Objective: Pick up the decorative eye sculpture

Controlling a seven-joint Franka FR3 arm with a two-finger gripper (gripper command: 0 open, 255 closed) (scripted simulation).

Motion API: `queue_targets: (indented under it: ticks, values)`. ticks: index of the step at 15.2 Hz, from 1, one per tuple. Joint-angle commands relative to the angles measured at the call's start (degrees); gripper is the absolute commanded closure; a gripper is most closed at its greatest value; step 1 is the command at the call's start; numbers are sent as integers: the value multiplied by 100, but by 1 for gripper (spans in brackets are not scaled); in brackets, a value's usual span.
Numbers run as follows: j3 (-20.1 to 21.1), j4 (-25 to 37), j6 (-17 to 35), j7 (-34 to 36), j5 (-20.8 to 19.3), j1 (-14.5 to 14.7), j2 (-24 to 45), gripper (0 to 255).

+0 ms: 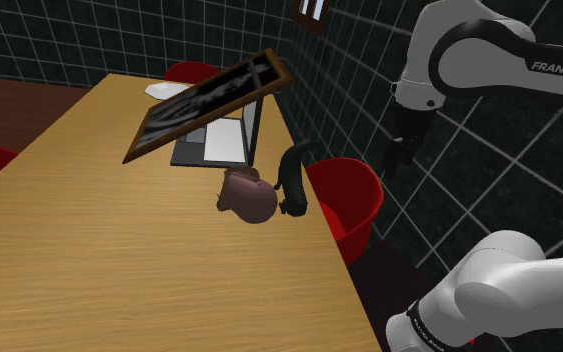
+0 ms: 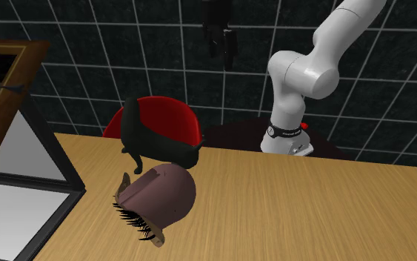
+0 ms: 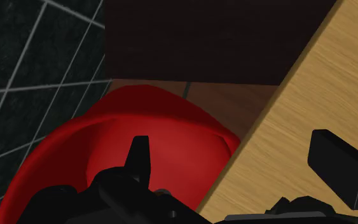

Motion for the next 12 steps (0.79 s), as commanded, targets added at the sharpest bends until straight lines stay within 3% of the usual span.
queue_targets:
  ticks: [1, 7, 12]
  values:
    - [0, 0, 0, 0, 0, 0, 0, 0]
    - [809, 340, 380, 1892, 758, -134, 861, 0]
    - [1364, 883, 752, 3410, 1155, -291, 1810, 0]
